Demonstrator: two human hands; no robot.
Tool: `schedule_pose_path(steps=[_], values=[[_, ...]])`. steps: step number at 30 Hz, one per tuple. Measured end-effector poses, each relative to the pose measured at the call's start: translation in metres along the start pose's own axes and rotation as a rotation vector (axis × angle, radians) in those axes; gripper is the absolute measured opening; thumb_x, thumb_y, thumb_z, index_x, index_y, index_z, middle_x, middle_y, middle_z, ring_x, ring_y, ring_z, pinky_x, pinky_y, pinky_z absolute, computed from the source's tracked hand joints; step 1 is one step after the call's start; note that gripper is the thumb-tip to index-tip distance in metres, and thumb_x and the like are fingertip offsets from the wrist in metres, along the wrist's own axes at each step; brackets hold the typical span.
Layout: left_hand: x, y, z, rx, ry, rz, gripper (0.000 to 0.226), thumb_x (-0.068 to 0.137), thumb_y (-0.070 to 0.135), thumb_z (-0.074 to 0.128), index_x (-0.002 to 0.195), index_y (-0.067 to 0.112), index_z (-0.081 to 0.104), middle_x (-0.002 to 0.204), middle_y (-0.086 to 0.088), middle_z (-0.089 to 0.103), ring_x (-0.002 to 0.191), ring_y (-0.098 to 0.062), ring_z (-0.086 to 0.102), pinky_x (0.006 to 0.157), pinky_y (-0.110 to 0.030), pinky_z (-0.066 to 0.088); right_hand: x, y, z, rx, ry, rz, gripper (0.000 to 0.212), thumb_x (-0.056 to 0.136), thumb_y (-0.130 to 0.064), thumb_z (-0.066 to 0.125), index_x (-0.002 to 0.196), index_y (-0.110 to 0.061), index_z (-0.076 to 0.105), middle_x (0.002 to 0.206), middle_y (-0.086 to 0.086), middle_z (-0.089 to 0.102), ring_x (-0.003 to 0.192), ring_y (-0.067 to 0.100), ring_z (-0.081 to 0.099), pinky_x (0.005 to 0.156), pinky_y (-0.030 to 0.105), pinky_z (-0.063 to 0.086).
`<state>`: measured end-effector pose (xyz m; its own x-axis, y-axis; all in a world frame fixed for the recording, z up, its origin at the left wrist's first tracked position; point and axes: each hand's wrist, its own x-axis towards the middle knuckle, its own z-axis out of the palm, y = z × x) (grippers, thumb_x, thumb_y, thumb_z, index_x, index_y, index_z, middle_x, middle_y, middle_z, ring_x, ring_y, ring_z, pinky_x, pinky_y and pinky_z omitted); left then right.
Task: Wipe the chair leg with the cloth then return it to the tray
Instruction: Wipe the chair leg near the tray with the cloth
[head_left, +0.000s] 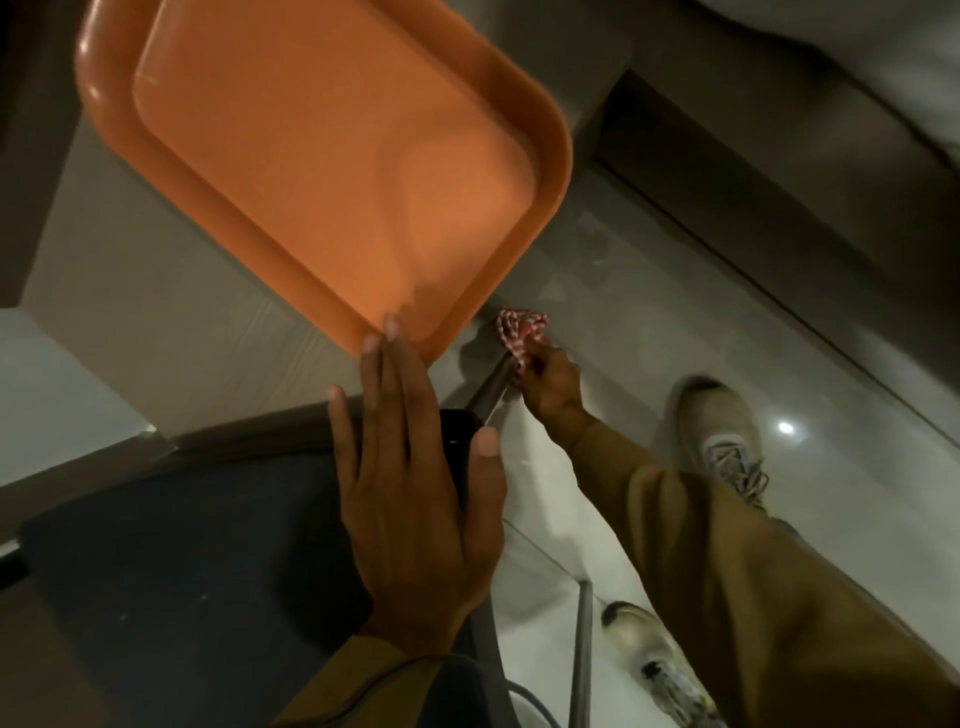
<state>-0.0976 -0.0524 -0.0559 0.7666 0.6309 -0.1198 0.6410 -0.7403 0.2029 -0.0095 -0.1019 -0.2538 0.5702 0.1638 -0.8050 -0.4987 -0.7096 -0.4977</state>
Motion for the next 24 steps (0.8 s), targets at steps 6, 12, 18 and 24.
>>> schedule_pose_path(steps=[6,12,18,24], values=[[0.002,0.002,-0.005,0.004,-0.048,-0.003,0.080,0.114,0.058,0.013,0.172,0.003,0.022,0.181,-0.009,0.025,0.171,-0.024,0.021,0.142,-0.045,0.008,-0.114,-0.020,-0.048,0.120,-0.167,-0.309,0.025,0.098,-0.008,0.056,0.107,-0.016,0.079,0.093,0.003,0.080,0.085,0.020,0.075,0.076,0.037,0.060],[0.002,0.003,-0.006,0.033,-0.057,-0.003,0.081,0.113,0.059,0.012,0.173,0.005,0.020,0.182,-0.009,0.024,0.171,-0.023,0.020,0.142,-0.045,0.008,-0.144,-0.029,-0.047,0.276,-0.107,-0.353,0.026,0.103,-0.006,0.063,0.119,-0.020,0.078,0.109,0.001,0.082,0.100,0.016,0.076,0.087,0.037,0.065],[0.001,0.002,-0.003,0.006,-0.039,-0.014,0.083,0.113,0.060,0.011,0.172,0.004,0.022,0.181,-0.009,0.027,0.171,-0.022,0.020,0.142,-0.045,0.009,-0.058,-0.004,-0.018,0.034,-0.075,-0.232,0.028,0.097,-0.002,0.062,0.119,-0.009,0.078,0.107,0.017,0.081,0.101,0.034,0.076,0.097,0.044,0.059],[0.002,0.001,-0.003,0.010,-0.053,-0.012,0.082,0.112,0.059,0.011,0.171,0.003,0.023,0.181,-0.010,0.026,0.171,-0.023,0.020,0.143,-0.047,0.009,-0.008,0.000,-0.003,-0.021,-0.140,-0.026,0.033,0.103,-0.005,0.055,0.133,0.001,0.065,0.129,0.024,0.071,0.123,0.042,0.066,0.106,0.035,0.053]])
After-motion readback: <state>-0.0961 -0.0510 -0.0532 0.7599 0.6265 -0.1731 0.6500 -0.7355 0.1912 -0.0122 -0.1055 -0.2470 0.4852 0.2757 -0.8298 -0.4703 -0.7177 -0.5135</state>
